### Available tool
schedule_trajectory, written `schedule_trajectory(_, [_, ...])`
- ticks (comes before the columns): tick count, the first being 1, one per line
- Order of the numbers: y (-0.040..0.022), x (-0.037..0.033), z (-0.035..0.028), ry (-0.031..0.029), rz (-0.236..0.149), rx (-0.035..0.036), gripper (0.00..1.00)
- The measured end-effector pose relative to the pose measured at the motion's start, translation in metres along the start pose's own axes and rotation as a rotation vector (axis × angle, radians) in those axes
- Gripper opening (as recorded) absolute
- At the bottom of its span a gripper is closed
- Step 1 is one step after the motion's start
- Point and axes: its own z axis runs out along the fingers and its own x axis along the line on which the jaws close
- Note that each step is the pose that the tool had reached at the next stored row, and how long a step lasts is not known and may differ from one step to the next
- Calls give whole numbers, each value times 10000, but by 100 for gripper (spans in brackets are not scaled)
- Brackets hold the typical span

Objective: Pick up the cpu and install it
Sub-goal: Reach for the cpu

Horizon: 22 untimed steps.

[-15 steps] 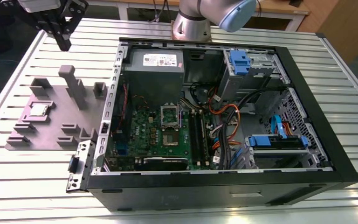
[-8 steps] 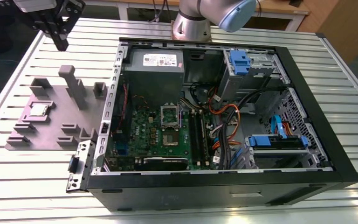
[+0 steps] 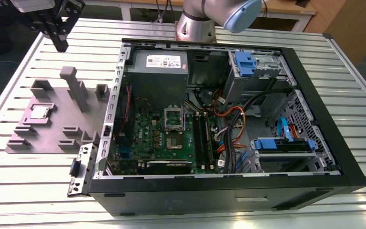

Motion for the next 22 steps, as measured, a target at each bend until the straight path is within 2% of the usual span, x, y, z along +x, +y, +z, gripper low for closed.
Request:
schedule_trajectory(3, [-2,31,1,1,2,1,11])
schedule_trajectory(10, [-13,164,6,8,2,1,11])
schedule_trajectory(12, [-18,224,8,9,1,1,11])
schedule_trajectory(17, [-40,441,16,9,2,0,11])
schedule_trajectory(22, [-107,601,26,3,2,1,11])
